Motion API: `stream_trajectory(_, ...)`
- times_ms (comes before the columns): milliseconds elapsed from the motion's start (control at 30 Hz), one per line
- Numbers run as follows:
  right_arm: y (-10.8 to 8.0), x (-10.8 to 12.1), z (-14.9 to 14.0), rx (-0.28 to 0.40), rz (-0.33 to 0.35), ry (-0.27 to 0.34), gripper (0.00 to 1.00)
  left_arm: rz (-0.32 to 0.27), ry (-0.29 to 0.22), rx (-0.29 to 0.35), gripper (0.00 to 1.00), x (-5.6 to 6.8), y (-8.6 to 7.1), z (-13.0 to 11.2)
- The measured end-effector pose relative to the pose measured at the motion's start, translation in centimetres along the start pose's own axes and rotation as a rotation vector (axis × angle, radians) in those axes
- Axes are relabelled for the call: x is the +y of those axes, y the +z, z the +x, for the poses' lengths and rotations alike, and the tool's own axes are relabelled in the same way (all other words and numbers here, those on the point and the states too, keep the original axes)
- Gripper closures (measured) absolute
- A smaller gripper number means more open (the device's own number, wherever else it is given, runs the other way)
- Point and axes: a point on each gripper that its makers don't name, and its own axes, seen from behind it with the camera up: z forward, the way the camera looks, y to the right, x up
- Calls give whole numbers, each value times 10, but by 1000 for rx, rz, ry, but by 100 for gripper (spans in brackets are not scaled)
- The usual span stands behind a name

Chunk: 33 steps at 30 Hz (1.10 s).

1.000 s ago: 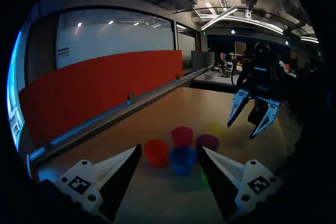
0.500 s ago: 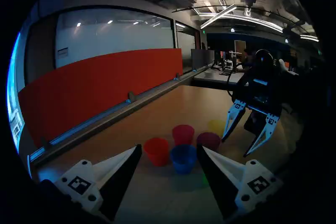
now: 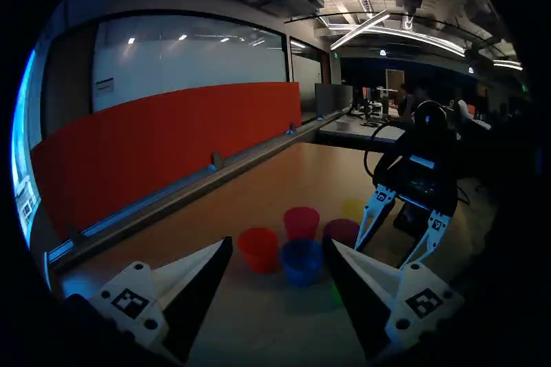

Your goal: Pour water

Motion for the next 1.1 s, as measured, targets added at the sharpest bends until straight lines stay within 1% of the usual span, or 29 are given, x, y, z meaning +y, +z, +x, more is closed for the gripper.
stream_trajectory(700, 28, 10, 8, 2, -23, -14, 1, 2, -6, 0, 4, -3, -1, -4)
stream_trajectory(1000, 36, 11, 12, 7, -25, -6, 1, 5, -8, -1, 4, -5, -2, -6)
stream_trajectory(1100, 37, 12, 12, 7, -24, -2, 4, 6, -9, 0, 4, -5, -2, -6)
